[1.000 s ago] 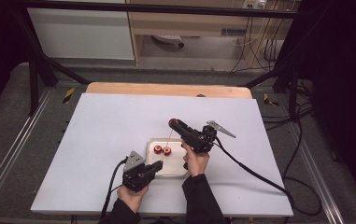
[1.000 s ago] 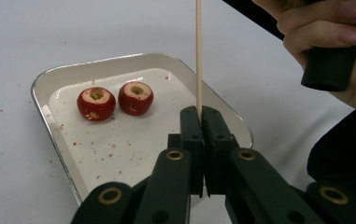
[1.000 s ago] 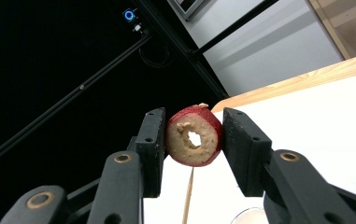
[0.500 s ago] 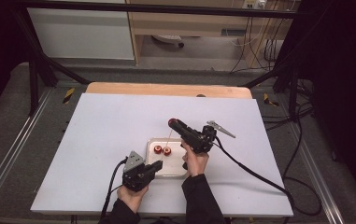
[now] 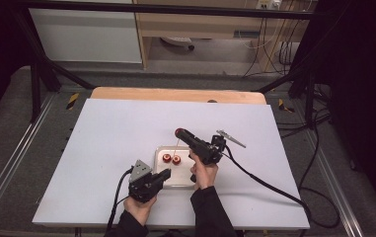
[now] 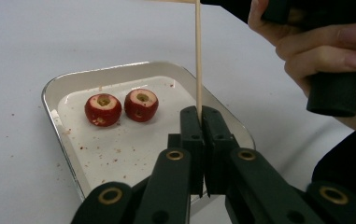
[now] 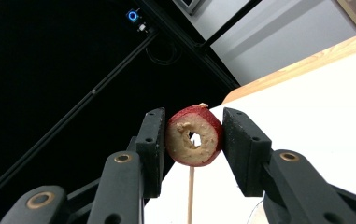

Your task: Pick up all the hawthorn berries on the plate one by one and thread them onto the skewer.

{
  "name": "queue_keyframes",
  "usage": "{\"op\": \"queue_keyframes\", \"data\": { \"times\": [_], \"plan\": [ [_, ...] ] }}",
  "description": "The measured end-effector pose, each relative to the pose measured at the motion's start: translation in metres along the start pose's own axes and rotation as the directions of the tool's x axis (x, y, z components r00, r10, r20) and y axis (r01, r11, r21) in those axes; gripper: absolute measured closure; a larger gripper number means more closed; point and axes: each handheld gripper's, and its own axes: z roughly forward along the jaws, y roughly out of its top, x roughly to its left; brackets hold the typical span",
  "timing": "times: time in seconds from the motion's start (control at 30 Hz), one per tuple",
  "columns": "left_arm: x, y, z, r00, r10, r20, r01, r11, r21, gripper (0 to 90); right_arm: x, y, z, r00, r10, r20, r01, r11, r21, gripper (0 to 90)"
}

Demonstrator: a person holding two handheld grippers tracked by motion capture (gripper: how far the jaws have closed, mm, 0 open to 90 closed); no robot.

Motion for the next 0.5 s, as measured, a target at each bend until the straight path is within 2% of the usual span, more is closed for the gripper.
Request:
{"op": "queue_keyframes", "data": {
  "times": [0.07,0.23,0.27,0.33,0.5],
  "plan": [
    [0.001,0.000,0.000,1.0000,0.001,-0.002,-0.001,1.0000,0.004,88.4,0.000,-0.004,0.000,0.9999,0.012,0.000,-0.012,1.000,0.004,60.9],
    [0.000,-0.001,0.001,0.9999,-0.014,0.006,0.013,0.9998,0.013,88.5,0.001,-0.007,0.000,1.0000,0.001,-0.002,-0.001,1.000,0.003,61.1],
    [0.000,-0.002,0.001,0.9998,-0.018,0.010,0.018,0.9998,0.013,88.6,0.001,-0.009,0.000,0.9999,-0.015,0.002,0.015,1.000,0.011,61.1],
    [0.000,0.000,0.000,0.9995,-0.027,0.014,0.027,0.9996,0.005,88.6,0.002,-0.010,-0.001,0.9999,-0.016,0.003,0.016,1.000,0.018,61.2],
    [0.003,0.002,-0.002,0.9993,-0.035,0.012,0.035,0.9994,0.001,88.6,0.002,-0.019,-0.002,0.9985,-0.054,0.004,0.054,0.998,0.041,61.3]
  ]
}}
